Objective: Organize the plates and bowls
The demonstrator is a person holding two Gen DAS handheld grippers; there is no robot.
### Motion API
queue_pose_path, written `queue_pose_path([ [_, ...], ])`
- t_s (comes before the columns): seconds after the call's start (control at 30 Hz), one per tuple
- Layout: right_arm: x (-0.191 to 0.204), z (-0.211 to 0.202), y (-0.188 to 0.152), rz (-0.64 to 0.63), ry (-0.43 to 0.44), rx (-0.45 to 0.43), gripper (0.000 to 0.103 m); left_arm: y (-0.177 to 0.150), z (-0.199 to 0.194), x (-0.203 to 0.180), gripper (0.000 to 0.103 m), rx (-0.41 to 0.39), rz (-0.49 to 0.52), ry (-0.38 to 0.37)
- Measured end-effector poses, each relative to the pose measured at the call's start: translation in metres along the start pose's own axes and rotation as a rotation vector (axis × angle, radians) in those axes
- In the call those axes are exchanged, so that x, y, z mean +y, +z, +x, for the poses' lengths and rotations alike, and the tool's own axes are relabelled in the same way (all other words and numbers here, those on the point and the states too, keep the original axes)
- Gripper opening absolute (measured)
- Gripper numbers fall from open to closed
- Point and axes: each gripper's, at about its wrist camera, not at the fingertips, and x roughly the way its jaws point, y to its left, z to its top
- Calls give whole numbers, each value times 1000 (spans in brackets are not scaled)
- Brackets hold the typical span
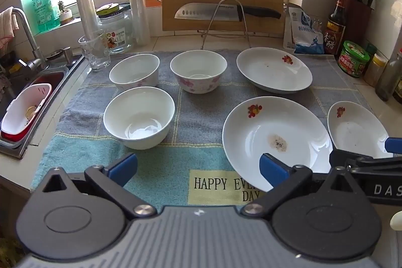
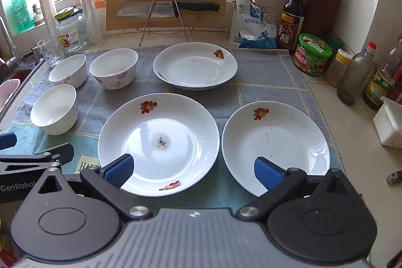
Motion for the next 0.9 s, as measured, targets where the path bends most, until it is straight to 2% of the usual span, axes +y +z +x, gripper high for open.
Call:
queue_pose_path([
  [0.9,-1,-5,0,-10,6,-11,103,-1,-4,0,102,3,-12,2],
])
